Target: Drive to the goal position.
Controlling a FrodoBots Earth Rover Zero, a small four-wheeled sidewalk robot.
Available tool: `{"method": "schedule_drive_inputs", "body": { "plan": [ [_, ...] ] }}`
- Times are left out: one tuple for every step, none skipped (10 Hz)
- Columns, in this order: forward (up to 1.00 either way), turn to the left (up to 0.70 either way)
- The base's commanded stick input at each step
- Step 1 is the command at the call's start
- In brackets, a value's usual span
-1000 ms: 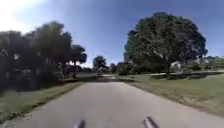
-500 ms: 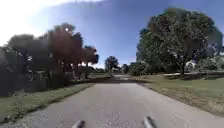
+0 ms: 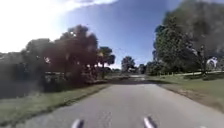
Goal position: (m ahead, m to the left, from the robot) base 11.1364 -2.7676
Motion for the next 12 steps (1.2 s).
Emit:
{"method": "schedule_drive_inputs", "body": {
  "plan": [
    [0.70, 0.00],
    [0.70, 0.00],
    [0.70, 0.00],
    [0.70, 0.00],
    [0.70, 0.00],
    [0.70, 0.00],
    [0.70, 0.00],
    [0.70, 0.00],
    [0.70, 0.00],
    [0.70, 0.00],
    [0.70, 0.00],
    [0.70, 0.00]
  ]
}}
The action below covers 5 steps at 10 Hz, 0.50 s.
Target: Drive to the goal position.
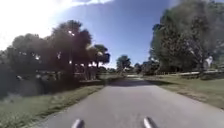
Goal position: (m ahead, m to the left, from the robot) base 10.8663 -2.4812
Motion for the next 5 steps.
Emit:
{"method": "schedule_drive_inputs", "body": {
  "plan": [
    [0.70, 0.00],
    [0.70, 0.00],
    [0.70, 0.00],
    [0.70, 0.00],
    [0.70, 0.00]
  ]
}}
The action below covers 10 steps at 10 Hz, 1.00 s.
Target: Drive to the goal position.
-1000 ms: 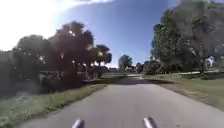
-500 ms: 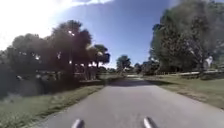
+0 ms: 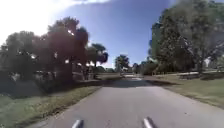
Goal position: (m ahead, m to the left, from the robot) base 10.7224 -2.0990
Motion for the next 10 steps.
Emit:
{"method": "schedule_drive_inputs", "body": {
  "plan": [
    [0.70, 0.00],
    [0.70, 0.00],
    [0.70, 0.00],
    [0.70, 0.00],
    [0.70, 0.00],
    [0.70, 0.00],
    [0.70, 0.00],
    [0.70, 0.00],
    [0.70, 0.00],
    [0.70, 0.00]
  ]
}}
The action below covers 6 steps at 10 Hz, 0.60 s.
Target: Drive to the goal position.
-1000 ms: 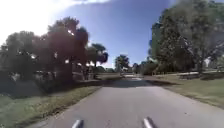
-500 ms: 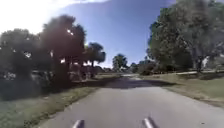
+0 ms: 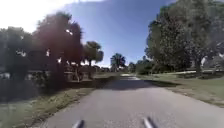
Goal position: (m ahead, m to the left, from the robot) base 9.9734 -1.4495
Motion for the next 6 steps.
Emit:
{"method": "schedule_drive_inputs", "body": {
  "plan": [
    [0.70, 0.00],
    [0.70, 0.00],
    [0.70, 0.00],
    [0.70, 0.00],
    [0.70, 0.00],
    [0.70, 0.00]
  ]
}}
